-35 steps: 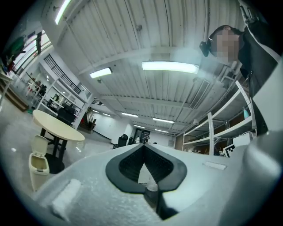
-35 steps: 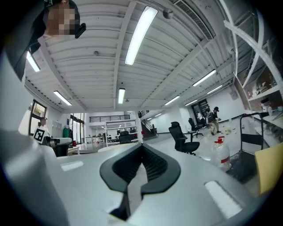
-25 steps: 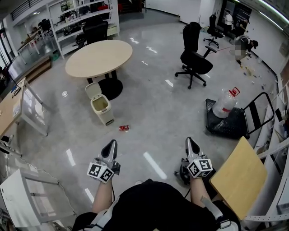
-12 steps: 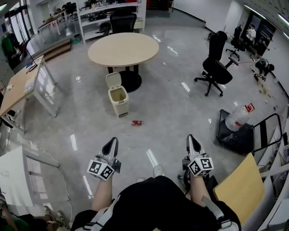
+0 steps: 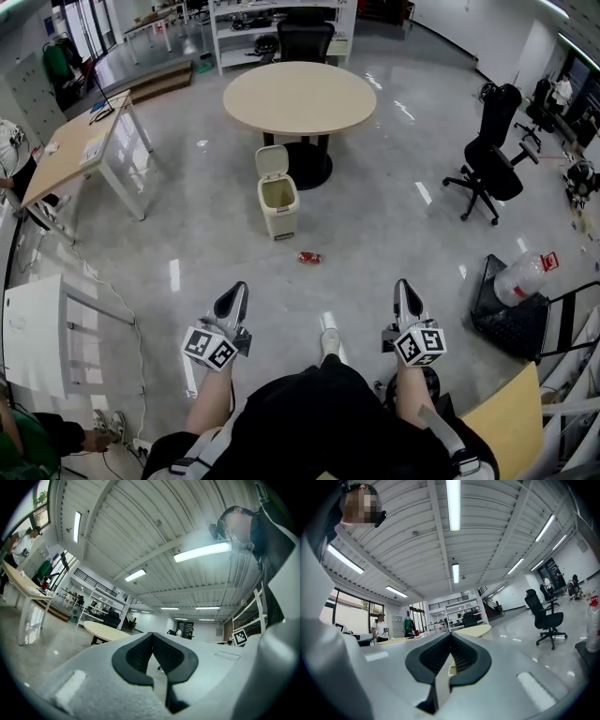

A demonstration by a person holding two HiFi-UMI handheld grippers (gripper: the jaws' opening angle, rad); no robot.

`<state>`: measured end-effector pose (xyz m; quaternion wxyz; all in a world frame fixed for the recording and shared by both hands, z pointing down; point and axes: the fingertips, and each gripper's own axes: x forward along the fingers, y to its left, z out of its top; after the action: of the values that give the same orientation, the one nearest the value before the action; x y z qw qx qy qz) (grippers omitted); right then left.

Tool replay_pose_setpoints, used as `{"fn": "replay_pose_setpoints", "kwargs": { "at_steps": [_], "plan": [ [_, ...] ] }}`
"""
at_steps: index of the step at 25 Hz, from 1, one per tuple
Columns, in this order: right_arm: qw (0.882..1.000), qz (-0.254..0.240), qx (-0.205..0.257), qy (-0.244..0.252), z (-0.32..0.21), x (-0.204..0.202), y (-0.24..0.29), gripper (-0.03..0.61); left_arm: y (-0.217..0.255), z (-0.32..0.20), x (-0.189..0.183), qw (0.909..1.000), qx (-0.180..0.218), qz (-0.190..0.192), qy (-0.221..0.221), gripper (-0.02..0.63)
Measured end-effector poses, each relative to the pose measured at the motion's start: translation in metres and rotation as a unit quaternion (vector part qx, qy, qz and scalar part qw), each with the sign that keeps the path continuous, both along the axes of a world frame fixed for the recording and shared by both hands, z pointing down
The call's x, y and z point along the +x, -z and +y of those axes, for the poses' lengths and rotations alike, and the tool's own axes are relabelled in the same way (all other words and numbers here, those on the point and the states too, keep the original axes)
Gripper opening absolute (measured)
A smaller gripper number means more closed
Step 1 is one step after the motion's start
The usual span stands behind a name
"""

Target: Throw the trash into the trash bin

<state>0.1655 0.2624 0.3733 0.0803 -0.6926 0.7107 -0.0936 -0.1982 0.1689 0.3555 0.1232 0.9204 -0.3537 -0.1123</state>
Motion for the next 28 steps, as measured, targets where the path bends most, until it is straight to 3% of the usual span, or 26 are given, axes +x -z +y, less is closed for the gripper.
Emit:
{"fn": "replay_pose_setpoints", "kwargs": {
  "at_steps": [5, 15, 23, 28],
  "plan": [
    [0.999, 0.0, 0.02, 0.034, -0.066, 0.023, 0.004, 0.006, 0.009, -0.042, 0.024, 0.9996, 0.012, -0.013, 0.023, 0.0],
    [0.999, -0.015, 0.018, 0.041, -0.162, 0.115, -0.012, 0.006, 0.007, -0.118, 0.099, 0.9987, 0.009, -0.033, 0.038, 0.0],
    [0.998, -0.025, -0.008, 0.055, -0.201, 0.145, -0.027, 0.006, -0.005, -0.154, 0.138, 0.9976, -0.025, -0.043, 0.048, 0.0],
    [0.997, -0.027, -0.035, 0.063, -0.227, 0.139, -0.049, 0.006, -0.017, -0.181, 0.139, 0.9969, -0.024, -0.06, 0.046, 0.001]
  ]
}}
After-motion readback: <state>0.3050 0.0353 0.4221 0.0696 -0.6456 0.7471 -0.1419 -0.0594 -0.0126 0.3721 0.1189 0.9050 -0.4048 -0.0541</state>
